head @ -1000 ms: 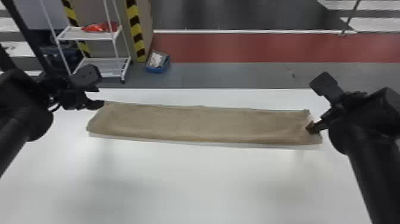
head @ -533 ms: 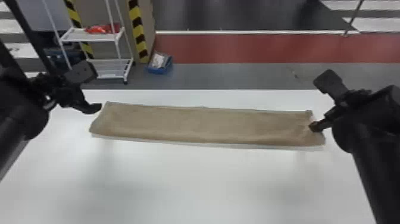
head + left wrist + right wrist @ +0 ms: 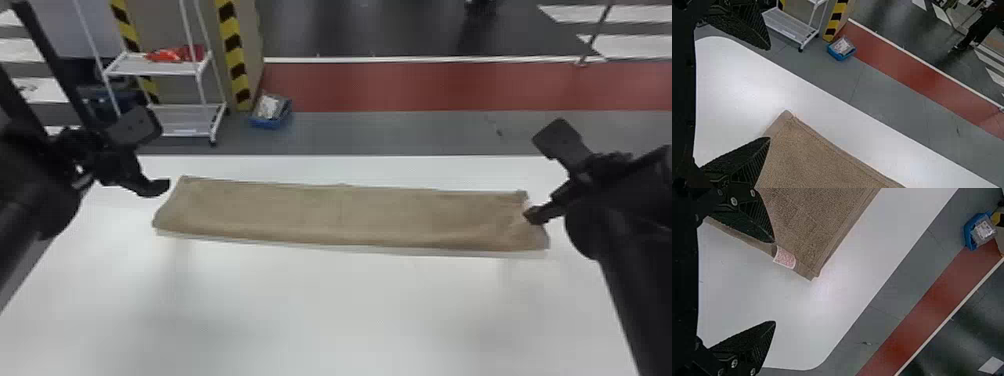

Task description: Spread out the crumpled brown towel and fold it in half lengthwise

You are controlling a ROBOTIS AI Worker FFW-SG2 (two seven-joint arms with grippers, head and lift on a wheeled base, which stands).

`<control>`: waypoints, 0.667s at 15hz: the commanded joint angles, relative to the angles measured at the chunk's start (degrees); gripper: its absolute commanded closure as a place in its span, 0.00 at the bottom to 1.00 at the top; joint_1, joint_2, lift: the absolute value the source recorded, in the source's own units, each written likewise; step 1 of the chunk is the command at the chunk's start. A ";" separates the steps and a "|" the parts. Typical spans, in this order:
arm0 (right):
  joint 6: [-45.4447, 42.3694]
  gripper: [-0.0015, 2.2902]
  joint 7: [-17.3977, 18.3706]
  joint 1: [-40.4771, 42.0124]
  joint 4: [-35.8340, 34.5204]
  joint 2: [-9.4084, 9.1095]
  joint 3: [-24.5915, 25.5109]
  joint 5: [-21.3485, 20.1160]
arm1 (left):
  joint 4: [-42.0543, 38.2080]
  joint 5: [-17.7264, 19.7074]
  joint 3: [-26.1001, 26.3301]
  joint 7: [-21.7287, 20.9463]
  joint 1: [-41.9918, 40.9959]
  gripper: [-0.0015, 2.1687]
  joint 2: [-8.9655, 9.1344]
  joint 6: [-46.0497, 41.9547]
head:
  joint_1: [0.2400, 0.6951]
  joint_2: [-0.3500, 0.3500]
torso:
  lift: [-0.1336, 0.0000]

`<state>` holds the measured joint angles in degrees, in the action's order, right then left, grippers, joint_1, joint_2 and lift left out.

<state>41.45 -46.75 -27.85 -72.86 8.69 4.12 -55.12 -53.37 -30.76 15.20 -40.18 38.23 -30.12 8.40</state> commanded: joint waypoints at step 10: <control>0.17 0.07 -0.09 -0.01 -0.09 0.18 0.10 1.16 | -0.07 -0.09 -0.44 -0.60 -0.26 0.04 -0.47 0.18 | 0.95 0.54 | 0.07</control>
